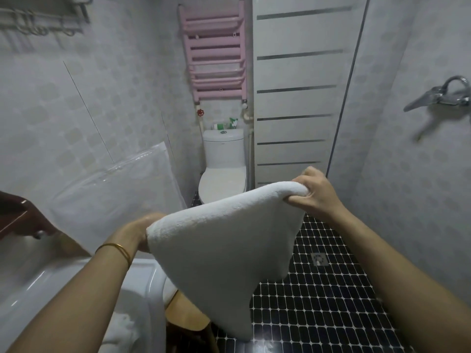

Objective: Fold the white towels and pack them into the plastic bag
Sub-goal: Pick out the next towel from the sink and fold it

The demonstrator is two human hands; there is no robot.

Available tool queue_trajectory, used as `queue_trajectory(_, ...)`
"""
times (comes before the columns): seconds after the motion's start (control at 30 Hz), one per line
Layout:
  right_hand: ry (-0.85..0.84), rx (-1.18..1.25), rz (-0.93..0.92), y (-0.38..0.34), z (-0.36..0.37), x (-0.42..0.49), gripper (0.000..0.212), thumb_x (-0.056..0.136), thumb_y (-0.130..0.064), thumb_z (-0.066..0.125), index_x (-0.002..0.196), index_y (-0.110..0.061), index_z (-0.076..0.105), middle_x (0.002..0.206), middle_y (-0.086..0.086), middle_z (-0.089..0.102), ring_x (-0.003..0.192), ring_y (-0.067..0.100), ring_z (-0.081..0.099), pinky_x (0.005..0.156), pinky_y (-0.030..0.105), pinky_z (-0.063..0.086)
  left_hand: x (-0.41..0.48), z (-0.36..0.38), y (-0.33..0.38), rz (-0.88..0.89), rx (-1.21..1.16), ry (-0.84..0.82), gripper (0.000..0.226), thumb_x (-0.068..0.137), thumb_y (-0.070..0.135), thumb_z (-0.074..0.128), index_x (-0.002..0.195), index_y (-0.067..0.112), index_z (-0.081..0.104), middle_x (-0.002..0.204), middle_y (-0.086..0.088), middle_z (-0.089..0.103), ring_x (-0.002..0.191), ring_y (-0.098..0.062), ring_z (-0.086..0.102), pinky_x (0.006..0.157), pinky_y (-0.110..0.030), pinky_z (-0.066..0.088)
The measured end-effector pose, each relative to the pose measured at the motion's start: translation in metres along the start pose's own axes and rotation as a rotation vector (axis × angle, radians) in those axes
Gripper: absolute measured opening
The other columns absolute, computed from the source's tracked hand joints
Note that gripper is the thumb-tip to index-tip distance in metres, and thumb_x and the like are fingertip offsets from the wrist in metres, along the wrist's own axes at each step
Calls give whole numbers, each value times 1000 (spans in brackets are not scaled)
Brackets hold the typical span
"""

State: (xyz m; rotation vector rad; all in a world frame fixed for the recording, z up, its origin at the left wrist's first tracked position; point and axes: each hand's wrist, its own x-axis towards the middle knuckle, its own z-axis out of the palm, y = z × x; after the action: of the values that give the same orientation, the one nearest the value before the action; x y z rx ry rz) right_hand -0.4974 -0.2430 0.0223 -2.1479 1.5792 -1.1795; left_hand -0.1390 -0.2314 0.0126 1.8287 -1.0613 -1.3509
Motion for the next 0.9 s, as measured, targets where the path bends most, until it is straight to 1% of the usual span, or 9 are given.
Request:
queue_trajectory(0.1, -66, 231, 43, -11, -3, 3, 22, 64, -18, 76, 77, -3, 67, 83, 1, 56, 78, 12, 53, 65, 16, 41, 5, -9, -5, -114, -34, -76, 24, 94, 5, 45, 76, 3, 61, 60, -3, 68, 66, -23, 61, 56, -31, 55)
queue_trajectory(0.2, -78, 390, 126, -19, 0, 5, 23, 63, -25, 65, 73, -5, 59, 67, -2, 54, 61, 8, 49, 53, 17, 38, 10, -20, -11, -312, -166, -163, 12, 88, 2, 46, 92, -2, 57, 79, -15, 57, 68, -24, 57, 55, -31, 55)
queue_trajectory(0.33, -54, 473, 193, -20, 9, 8, 24, 64, -27, 64, 75, -7, 59, 68, -1, 56, 61, 6, 52, 56, 21, 41, 14, -19, -21, -126, -522, -204, 18, 93, 13, 52, 100, -1, 60, 87, -14, 60, 70, -22, 63, 59, -32, 57)
queue_trajectory(0.43, -40, 683, 307, -18, 15, 8, 20, 63, -26, 66, 78, -15, 63, 65, -7, 63, 57, 3, 59, 51, 17, 47, 12, -14, -31, 69, -697, -270, 18, 87, 11, 62, 104, 5, 59, 94, -16, 67, 79, -25, 69, 64, -36, 59)
queue_trajectory(0.53, -89, 839, 355, -12, 17, 9, 16, 71, -18, 70, 86, -11, 65, 69, -1, 69, 62, 13, 65, 52, 22, 51, 9, -13, -34, 156, -460, -306, 61, 65, -1, 72, 122, 7, 52, 118, -17, 58, 101, -30, 63, 77, -37, 56)
queue_trajectory(0.63, -103, 921, 385, -6, 17, 8, 13, 78, -13, 67, 90, -8, 67, 72, 4, 70, 65, 19, 66, 54, 25, 53, 6, -11, -32, 197, -201, -326, 79, 61, -9, 77, 130, 12, 46, 125, -16, 52, 112, -31, 57, 86, -34, 52)
queue_trajectory(0.7, -119, 988, 390, -1, 17, 5, 21, 73, -18, 65, 91, -6, 67, 73, 5, 71, 65, 17, 67, 53, 24, 53, 2, -7, -31, 284, -3, -298, 81, 65, -11, 77, 133, 17, 43, 124, -8, 52, 109, -21, 58, 83, -25, 52)
queue_trajectory(0.77, -139, 1023, 394, 4, 18, 1, 25, 73, -20, 63, 93, -6, 67, 74, 5, 71, 66, 16, 68, 54, 24, 53, 2, -1, -30, 397, 223, -215, 84, 62, 1, 82, 132, 24, 41, 121, 1, 52, 106, -12, 55, 82, -20, 50)
queue_trajectory(0.9, -106, 1042, 443, 16, 21, -2, 28, 78, -18, 65, 101, -3, 64, 78, 5, 70, 71, 19, 66, 59, 26, 54, 0, 8, -25, 549, 516, 73, 65, 50, 26, 67, 114, 25, 54, 111, -4, 60, 101, -21, 56, 85, -35, 50)
